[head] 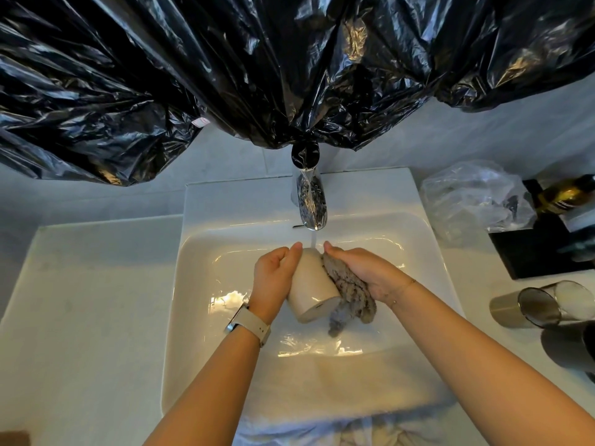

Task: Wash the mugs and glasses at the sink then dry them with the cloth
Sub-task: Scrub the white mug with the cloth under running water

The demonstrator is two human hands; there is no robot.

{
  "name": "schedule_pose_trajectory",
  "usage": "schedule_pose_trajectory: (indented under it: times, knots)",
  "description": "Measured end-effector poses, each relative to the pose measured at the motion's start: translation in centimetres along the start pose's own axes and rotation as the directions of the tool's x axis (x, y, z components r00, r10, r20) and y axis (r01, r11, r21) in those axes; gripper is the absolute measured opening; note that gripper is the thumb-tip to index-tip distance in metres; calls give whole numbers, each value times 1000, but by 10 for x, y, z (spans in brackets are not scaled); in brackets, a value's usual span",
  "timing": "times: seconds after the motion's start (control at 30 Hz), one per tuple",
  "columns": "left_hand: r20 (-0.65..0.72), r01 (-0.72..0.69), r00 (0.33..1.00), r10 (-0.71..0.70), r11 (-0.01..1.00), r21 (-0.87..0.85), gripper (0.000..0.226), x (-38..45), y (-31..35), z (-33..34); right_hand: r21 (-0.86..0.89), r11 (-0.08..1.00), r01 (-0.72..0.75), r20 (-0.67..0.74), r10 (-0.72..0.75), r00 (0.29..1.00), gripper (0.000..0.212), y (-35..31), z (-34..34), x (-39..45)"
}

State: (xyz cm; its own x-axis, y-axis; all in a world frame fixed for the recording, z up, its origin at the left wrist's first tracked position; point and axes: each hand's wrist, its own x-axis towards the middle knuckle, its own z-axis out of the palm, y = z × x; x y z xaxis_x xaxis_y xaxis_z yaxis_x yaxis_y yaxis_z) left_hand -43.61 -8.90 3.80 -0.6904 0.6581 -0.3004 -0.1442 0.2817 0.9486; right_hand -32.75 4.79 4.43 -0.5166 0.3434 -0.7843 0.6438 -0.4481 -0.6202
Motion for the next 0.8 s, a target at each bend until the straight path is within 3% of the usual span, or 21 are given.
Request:
schedule_pose_trajectory:
  times: [0.1, 0.17, 0.3, 0.4, 0.53, 0.63, 0.7, 0.8]
  knots:
    - [199, 18, 980, -19, 1000, 8, 58, -3, -6, -11, 199, 974, -104, 78, 91, 993, 52, -9, -8, 4]
    - [271, 32, 962, -31, 999, -1, 52, -4, -11, -21, 317, 933, -171, 162, 124, 979, 45, -11, -10, 3]
    - [123, 214, 973, -194, 960, -180, 43, -1, -13, -21, 528, 836, -152, 172, 70, 983, 42, -8, -1, 2]
    - [51, 330, 942, -333, 882, -336, 41, 1, -10, -15, 718, 696, -23, 48, -16, 999, 38, -4, 7, -1]
    - [219, 500, 864, -453, 724, -476, 42, -5, -3, -11, 747, 615, 254, -253, -91, 963, 35, 4, 4, -11]
    - [253, 553, 826, -504, 635, -539, 36, -14, 0, -2, 603, 658, 451, -344, -296, 891, 12, 17, 10, -20]
    - [211, 535, 832, -513, 645, -545, 34, -17, 3, 5, 282, 768, 575, -348, -477, 807, 21, 32, 14, -25]
    - [138, 536, 819, -556, 659, -528, 29, -18, 2, 12, -128, 685, 717, -273, -720, 638, 40, 49, 18, -29]
